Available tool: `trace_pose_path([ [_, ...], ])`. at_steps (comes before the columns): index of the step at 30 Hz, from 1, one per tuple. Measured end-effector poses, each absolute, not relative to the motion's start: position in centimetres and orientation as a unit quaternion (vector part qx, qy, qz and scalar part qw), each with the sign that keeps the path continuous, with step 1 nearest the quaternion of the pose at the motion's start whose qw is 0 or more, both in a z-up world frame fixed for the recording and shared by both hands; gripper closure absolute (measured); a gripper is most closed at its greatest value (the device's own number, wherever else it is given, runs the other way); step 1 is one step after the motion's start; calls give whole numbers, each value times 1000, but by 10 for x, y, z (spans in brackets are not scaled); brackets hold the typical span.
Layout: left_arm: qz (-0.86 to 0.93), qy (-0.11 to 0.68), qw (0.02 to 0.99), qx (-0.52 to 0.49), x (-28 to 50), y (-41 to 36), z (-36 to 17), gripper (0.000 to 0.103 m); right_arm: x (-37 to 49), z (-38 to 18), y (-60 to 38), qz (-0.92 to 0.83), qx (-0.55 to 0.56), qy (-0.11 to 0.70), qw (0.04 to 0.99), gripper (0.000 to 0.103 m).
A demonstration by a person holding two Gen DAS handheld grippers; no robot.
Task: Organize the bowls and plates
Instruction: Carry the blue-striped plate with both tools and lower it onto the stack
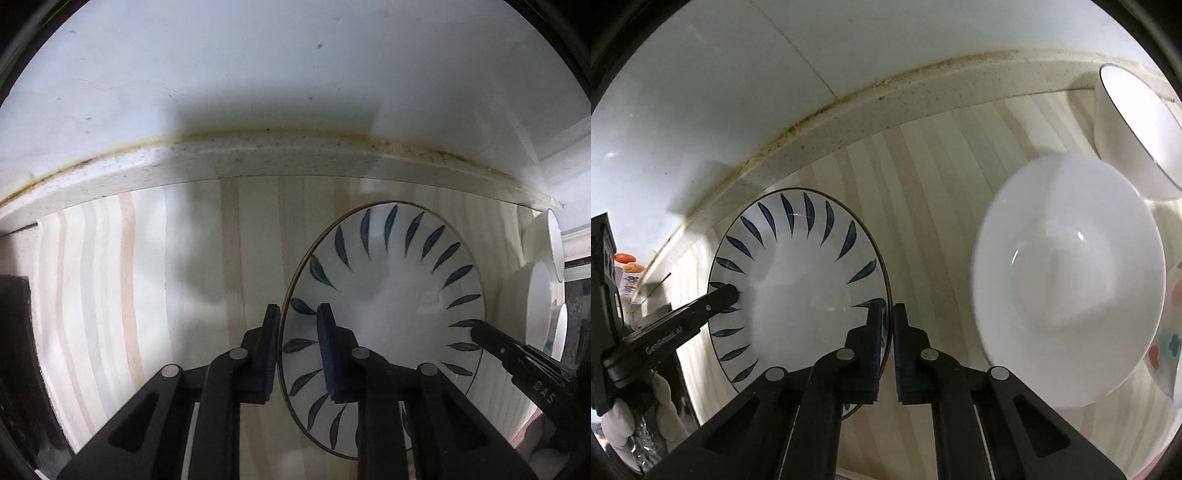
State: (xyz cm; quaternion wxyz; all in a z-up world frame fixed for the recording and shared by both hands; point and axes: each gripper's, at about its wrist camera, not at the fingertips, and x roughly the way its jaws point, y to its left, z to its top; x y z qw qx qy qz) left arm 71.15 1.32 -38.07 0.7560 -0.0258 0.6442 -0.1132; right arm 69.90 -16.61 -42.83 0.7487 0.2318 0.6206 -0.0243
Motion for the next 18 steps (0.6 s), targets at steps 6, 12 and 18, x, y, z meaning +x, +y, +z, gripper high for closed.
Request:
trace_pose_path([
  [6, -117, 624, 772, -33, 688, 13, -351, 85, 685, -417, -170, -13, 235, 610, 756, 96],
  [12, -122, 609, 782, -49, 656, 38, -310, 85, 661, -385, -174, 7, 240, 592, 769, 96],
  [18, -125, 598, 790, -56, 610, 57, -283, 85, 613, -345, -175, 32, 233, 574, 784, 96],
])
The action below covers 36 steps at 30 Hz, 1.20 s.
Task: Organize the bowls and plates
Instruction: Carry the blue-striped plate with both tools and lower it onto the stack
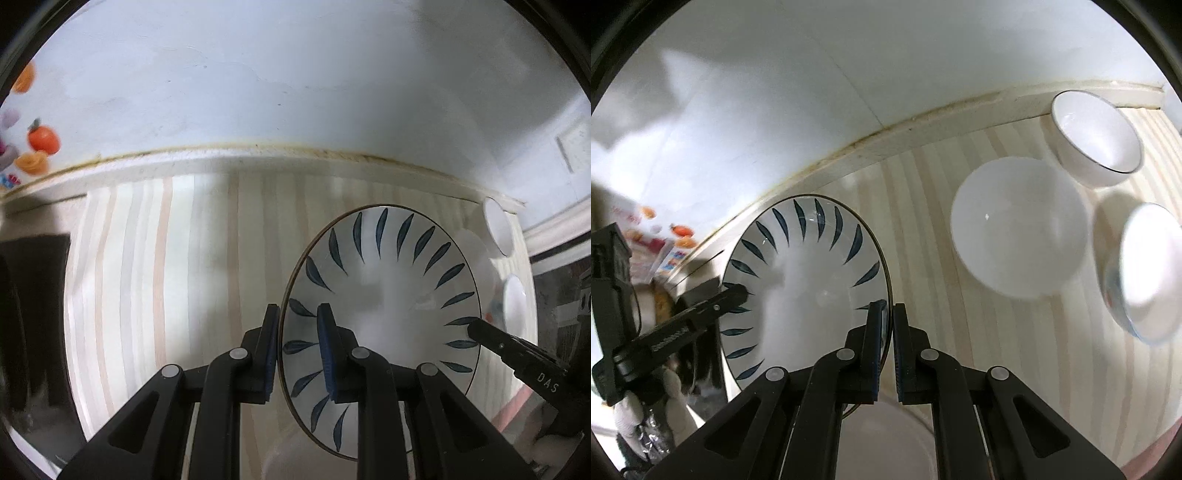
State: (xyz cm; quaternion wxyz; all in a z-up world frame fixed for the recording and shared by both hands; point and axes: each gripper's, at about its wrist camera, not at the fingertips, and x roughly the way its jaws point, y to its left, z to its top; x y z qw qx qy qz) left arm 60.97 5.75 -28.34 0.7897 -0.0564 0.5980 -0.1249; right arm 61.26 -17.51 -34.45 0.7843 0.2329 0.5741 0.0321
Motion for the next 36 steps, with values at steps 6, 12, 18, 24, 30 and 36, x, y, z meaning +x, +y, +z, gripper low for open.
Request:
trace_pose_path([
  [6, -121, 596, 790, -79, 551, 58, -274, 85, 559, -327, -185, 49, 221, 582, 781, 96],
  [12, -109, 618, 773, -91, 503, 65, -295, 85, 507, -345, -185, 65, 217, 602, 766, 96],
  [18, -89, 647, 752, -88, 479, 60, -334, 85, 482, -374, -181, 76, 214, 626, 747, 96],
  [24, -74, 657, 744, -94, 467, 61, -348, 85, 477, -386, -178, 85, 202, 632, 743, 96],
  [30, -59, 664, 739, -99, 459, 64, -359, 85, 482, -391, -170, 92, 191, 636, 742, 96],
  [36, -48, 666, 738, -96, 459, 58, -365, 85, 484, -397, -168, 99, 184, 639, 740, 96],
])
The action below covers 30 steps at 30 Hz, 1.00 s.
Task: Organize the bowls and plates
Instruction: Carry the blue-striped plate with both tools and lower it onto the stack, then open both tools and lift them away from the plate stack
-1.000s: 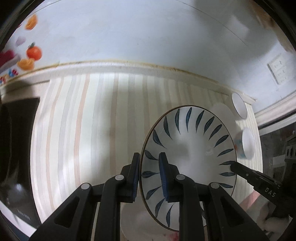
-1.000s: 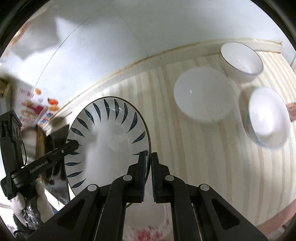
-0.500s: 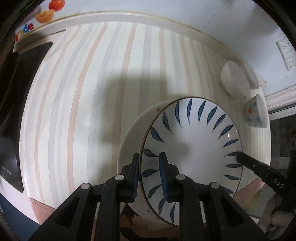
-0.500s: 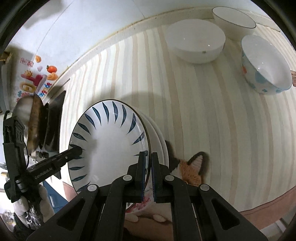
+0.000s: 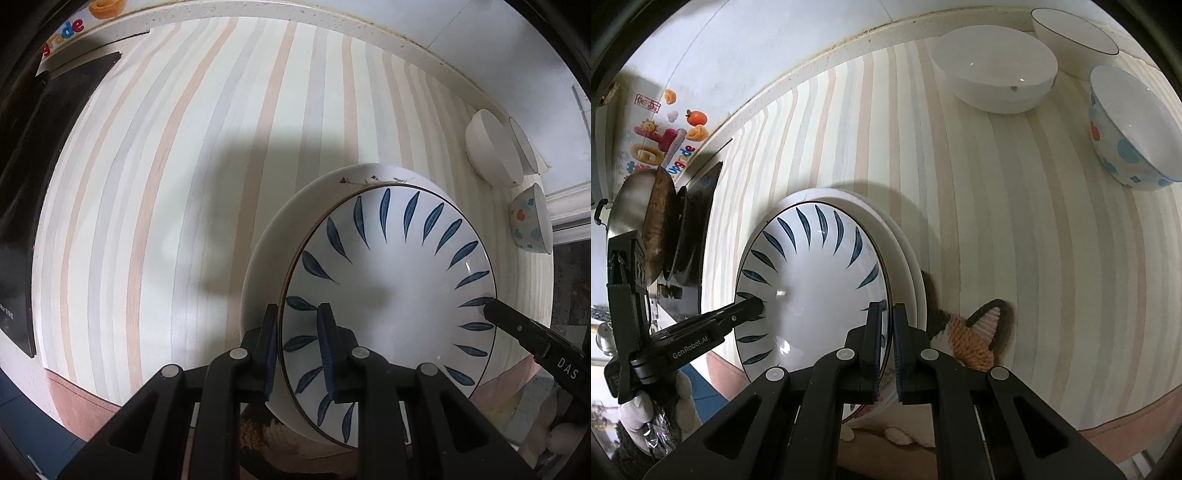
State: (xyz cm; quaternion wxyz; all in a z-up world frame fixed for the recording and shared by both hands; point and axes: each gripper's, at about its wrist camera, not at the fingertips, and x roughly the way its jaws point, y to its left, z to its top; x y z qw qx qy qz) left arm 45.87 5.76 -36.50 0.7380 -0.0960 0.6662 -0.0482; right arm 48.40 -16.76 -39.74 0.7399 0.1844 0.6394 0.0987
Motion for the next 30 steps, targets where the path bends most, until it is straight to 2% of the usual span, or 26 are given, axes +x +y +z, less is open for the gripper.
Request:
trace_pose_path([
  [13, -22, 659, 746, -87, 461, 47, -366, 85, 495, -410, -163, 115, 179, 640, 738, 96],
  [30, 8, 674, 730, -110, 446, 57, -359, 84, 494, -405, -161, 104, 189, 667, 713, 82],
])
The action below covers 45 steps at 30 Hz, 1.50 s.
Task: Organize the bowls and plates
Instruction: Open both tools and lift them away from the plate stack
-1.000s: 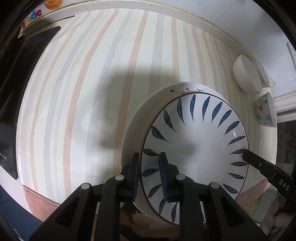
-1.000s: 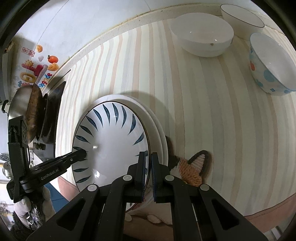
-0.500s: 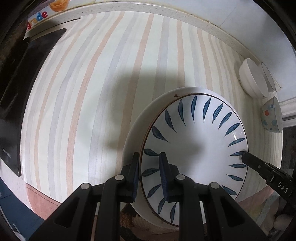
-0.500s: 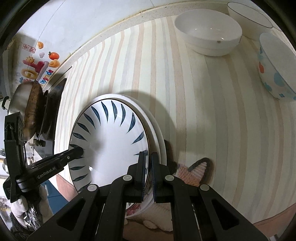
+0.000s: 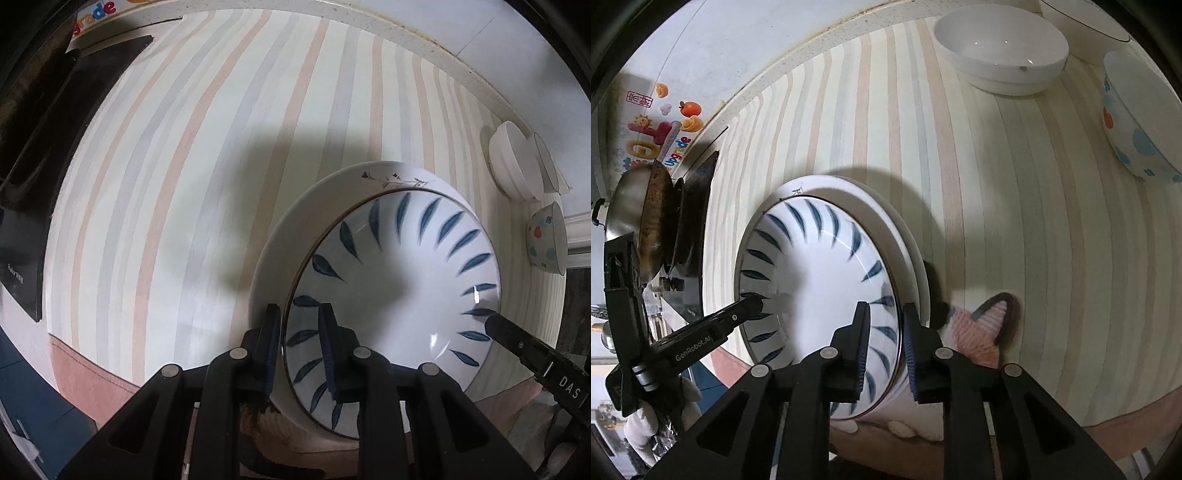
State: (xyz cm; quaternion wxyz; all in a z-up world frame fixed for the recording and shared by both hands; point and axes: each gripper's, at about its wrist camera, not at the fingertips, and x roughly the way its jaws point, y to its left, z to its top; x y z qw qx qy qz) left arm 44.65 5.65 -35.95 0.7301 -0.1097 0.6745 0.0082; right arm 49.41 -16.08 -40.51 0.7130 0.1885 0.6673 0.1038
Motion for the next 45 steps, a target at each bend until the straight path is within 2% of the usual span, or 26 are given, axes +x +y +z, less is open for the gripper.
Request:
trace_pose_path([
  [2, 10, 672, 733, -106, 443, 58, -355, 84, 493, -401, -161, 99, 186, 666, 716, 78],
  [7, 15, 655, 750, -92, 428, 60, -332, 84, 481, -374, -158, 96, 172, 649, 735, 77],
  [18, -6, 583, 812, -41, 344, 43, -239, 79, 394, -277, -141, 86, 112, 598, 789, 53],
  [23, -15, 553, 832, -33, 307, 42, -198, 77, 347, -228, -136, 79, 92, 563, 817, 38],
  [31, -26, 532, 846, -33, 266, 42, -160, 71, 298, -173, -133, 82, 92, 523, 844, 22],
  [34, -33, 528, 848, -35, 258, 42, -154, 61, 286, -163, -131, 79, 95, 518, 847, 17],
  [35, -33, 525, 850, -34, 255, 42, -151, 51, 285, -163, -130, 78, 94, 518, 847, 15],
  [36, -36, 523, 851, -32, 253, 41, -149, 34, 282, -161, -129, 76, 93, 517, 847, 14],
  [38, -40, 519, 853, -30, 252, 40, -145, 19, 278, -159, -128, 76, 94, 518, 847, 12],
  [45, -36, 518, 854, -30, 268, 35, -149, 15, 286, -164, -135, 80, 105, 520, 844, 10],
])
